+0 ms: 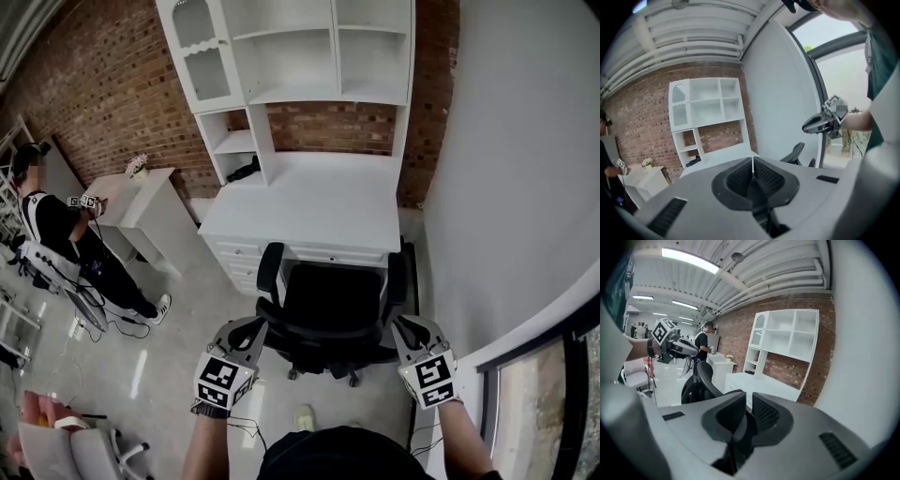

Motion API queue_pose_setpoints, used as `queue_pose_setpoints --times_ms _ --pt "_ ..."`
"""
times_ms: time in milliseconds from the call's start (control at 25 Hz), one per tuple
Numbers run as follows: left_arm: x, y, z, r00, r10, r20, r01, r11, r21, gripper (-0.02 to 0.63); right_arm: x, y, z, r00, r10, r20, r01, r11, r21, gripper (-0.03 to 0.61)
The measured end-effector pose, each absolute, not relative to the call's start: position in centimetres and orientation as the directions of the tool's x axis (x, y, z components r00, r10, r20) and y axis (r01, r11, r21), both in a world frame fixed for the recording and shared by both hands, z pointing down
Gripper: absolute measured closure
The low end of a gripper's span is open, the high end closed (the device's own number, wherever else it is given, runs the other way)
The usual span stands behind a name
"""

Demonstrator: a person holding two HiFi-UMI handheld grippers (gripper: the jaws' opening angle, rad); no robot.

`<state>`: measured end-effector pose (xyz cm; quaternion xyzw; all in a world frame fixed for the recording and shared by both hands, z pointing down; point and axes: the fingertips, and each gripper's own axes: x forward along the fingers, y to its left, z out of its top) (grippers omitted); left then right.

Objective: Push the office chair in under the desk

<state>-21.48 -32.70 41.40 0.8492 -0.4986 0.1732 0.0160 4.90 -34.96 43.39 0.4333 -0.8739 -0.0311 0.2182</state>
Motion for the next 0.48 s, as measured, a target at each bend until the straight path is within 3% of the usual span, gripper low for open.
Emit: queue_pose_setpoints --times_ms 200,480 --pt "-21.8 -33.7 37.8 0.426 -0.886 0.182 -0.904 -0.425 0.044 0.601 4.2 -36.1 40.6 -0.56 -0.779 0.28 -0.768 0.615 0.175 0.551" --pt "-21.5 -34.7 34.9 0.374 -0.919 0.123 -0.926 -0.363 0.101 0.606 4.1 -38.1 37.4 -0.58 -0.789 0.202 -0.796 0.602 0.067 0.566"
